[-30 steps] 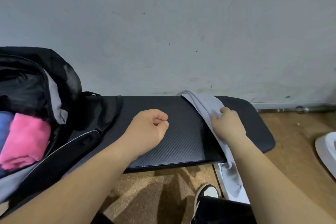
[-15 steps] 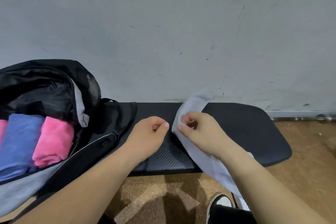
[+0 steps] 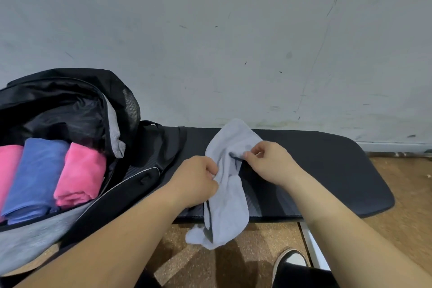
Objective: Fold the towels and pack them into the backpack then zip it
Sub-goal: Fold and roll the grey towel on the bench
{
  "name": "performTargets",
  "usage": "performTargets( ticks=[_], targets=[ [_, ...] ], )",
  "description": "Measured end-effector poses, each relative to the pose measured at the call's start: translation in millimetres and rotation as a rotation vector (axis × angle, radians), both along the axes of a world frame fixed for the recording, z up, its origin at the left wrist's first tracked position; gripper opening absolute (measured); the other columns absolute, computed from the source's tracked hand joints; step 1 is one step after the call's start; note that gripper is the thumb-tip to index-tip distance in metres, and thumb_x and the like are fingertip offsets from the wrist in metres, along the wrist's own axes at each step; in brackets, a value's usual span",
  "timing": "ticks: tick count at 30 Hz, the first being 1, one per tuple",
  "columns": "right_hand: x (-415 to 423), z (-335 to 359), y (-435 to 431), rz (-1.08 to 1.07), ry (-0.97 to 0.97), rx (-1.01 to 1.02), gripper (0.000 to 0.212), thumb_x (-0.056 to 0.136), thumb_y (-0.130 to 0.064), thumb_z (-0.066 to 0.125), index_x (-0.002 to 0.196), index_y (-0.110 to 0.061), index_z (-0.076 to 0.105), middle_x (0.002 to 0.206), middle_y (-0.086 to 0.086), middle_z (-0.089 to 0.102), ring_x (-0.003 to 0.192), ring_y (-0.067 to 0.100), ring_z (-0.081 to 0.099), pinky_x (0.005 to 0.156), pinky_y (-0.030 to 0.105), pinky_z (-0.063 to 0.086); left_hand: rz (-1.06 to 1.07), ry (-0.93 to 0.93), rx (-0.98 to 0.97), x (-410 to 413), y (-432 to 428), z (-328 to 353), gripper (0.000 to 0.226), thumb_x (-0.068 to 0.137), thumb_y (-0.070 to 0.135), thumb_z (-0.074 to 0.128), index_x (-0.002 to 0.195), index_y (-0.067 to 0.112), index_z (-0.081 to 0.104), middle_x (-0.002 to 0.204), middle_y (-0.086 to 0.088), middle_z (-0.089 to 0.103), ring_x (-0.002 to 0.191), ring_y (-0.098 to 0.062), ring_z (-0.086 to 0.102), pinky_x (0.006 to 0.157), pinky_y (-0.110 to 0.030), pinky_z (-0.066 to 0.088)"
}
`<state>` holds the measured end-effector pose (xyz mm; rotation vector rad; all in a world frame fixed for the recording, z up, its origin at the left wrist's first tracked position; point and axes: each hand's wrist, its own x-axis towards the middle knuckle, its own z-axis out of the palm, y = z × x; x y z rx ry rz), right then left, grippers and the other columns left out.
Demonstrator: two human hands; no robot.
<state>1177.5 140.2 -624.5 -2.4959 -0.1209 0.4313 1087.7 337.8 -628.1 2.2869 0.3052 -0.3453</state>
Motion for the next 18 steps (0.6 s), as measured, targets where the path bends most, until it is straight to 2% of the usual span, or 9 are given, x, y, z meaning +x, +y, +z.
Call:
performTargets(
  ticks=[1,3,5,6,8,10,14,16,18],
  targets=[
    [3.8,-2.1,2.1,-0.062,0.028,0.023,0.035,0.097,-0.047,0.060,0.090,-0.014,0.059,0.086,-0.002,0.064,0.077,0.020,0.063,0.069,0.033,0.056,-0.026,0.021,-0.056,-1.7,0.0,3.1,0.025,0.086,0.012,0.067,0.106,0.025,0.072,0.091,0.007,0.069,0.077,-0.005,0.063,0.072,-0.020,0.054],
    [10.9,-6.9,5.2,-0.204,0.107,0.137,0.034,0.097,-0.048,0.060,0.096,-0.016,0.050,0.094,0.005,0.061,0.076,0.027,0.067,0.071,0.042,0.062,-0.134,0.094,-0.126,-5.8,-0.2,4.8,0.027,0.082,0.010,0.068,0.100,0.030,0.074,0.087,0.006,0.072,0.070,-0.003,0.064,0.067,-0.016,0.052],
    [17.0,-11.0,7.3,-0.277,0.135,0.145,0.040,0.095,-0.043,0.065,0.105,-0.011,0.043,0.108,0.006,0.059,0.083,0.028,0.067,0.067,0.037,0.057,-0.280,0.215,-0.156,-10.9,-0.9,5.3,0.029,0.081,0.007,0.068,0.100,0.027,0.075,0.089,0.000,0.078,0.069,-0.007,0.068,0.066,-0.020,0.055],
    [20.2,-15.0,8.5,-0.271,0.140,0.119,0.040,0.093,-0.038,0.068,0.106,-0.005,0.047,0.108,0.007,0.061,0.083,0.027,0.065,0.066,0.035,0.054,-0.346,0.266,-0.157,-13.0,-1.1,4.9,0.029,0.082,0.005,0.067,0.102,0.025,0.075,0.091,-0.002,0.080,0.071,-0.010,0.069,0.067,-0.022,0.056],
    [21.7,-20.5,11.0,-0.226,0.135,0.061,0.023,0.092,-0.026,0.067,0.095,-0.007,0.055,0.092,0.006,0.061,0.074,0.021,0.056,0.060,0.031,0.046,-0.412,0.291,-0.104,-14.3,0.2,2.1,0.025,0.087,0.010,0.069,0.104,0.026,0.076,0.090,0.002,0.079,0.072,-0.008,0.069,0.066,-0.019,0.053],
    [21.0,-24.1,11.8,-0.187,0.116,0.055,0.024,0.092,-0.021,0.064,0.077,-0.011,0.048,0.075,0.003,0.051,0.064,0.018,0.045,0.057,0.030,0.036,-0.382,0.229,-0.062,-13.1,2.2,-0.1,0.016,0.091,0.019,0.071,0.104,0.027,0.076,0.081,0.010,0.073,0.066,0.001,0.064,0.065,-0.014,0.049],
    [14.0,-10.3,14.1,-0.215,0.082,0.337,0.017,0.087,-0.015,0.064,0.081,-0.014,0.048,0.076,0.000,0.050,0.067,0.017,0.045,0.059,0.028,0.035,-0.180,-0.004,-0.057,-2.3,4.3,-4.3,0.007,0.091,0.022,0.070,0.094,0.022,0.076,0.064,0.017,0.064,0.057,0.005,0.058,0.067,-0.016,0.047],
    [9.1,4.4,15.8,-0.217,0.095,0.496,0.018,0.084,-0.007,0.064,0.078,-0.017,0.050,0.075,-0.001,0.051,0.070,0.017,0.045,0.061,0.029,0.034,-0.054,-0.170,-0.019,4.4,6.7,-5.5,0.008,0.092,0.025,0.070,0.099,0.024,0.074,0.076,0.015,0.066,0.068,-0.001,0.059,0.073,-0.019,0.047],
    [2.7,19.6,16.1,-0.160,0.152,0.640,0.031,0.081,0.001,0.064,0.069,-0.021,0.047,0.072,0.000,0.049,0.073,0.019,0.045,0.063,0.030,0.033,0.030,-0.335,0.025,10.1,10.3,-3.1,0.024,0.094,0.028,0.069,0.118,0.028,0.069,0.101,0.015,0.066,0.084,-0.001,0.063,0.081,-0.022,0.049]
  ],
)
